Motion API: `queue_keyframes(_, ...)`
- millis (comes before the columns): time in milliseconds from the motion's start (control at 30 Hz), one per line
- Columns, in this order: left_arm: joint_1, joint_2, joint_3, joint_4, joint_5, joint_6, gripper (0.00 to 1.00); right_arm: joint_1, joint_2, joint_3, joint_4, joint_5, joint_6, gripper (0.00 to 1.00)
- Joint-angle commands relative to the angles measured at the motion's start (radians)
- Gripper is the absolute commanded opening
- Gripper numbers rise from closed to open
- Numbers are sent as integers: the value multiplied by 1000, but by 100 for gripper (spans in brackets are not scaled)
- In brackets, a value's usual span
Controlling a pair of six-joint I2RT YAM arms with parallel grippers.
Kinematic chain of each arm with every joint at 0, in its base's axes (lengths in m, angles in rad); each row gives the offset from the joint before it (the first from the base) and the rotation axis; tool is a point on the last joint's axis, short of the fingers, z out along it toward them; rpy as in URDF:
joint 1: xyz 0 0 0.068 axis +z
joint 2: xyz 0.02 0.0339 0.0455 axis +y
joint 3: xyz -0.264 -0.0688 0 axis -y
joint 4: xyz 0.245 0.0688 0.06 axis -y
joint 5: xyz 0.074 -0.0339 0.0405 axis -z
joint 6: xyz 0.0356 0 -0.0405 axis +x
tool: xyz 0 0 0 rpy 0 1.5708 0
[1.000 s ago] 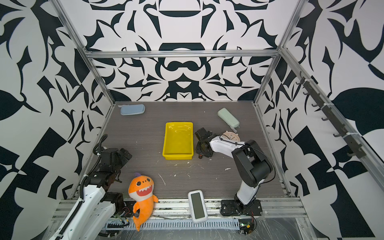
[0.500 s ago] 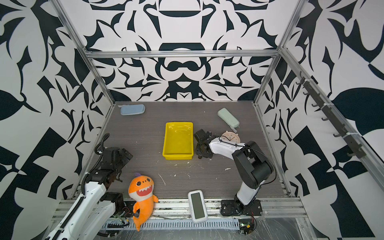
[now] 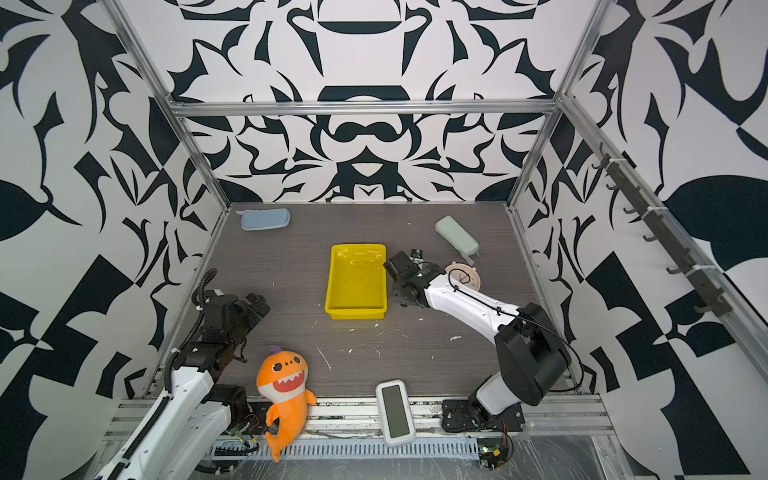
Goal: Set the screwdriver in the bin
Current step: 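Lift the screwdriver with the right gripper and release it into the yellow bin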
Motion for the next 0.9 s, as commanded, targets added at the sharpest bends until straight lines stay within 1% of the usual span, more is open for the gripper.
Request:
queue_keyframes(0,2,8,-15,60,66,19,100,96,2,107,-74,118,-16,14)
queue_keyframes(67,2,8,-8,42,64,22,100,139,27,148,-72,139,-15,14)
queue_keyframes(133,2,0,-9,35,62,18,100,154,66,198,-73,133,-15,14)
queue_keyframes(300,2,-13,-17,49,73,25,100,168,213,349,-81,67,-16,14)
queue_keyframes(400,2,-17,-18,47,76,26,100,187,299,433,-120,41,-11,15)
queue_keyframes(533,2,-24,-19,47,93,34,100,196,389,483,-110,0,1,15)
queue_keyframes(667,2,-37,-27,63,98,38,100,198,469,559,-136,-30,2,16)
queue_keyframes(867,2,-31,-28,70,112,44,100,198,507,584,-148,-26,8,17)
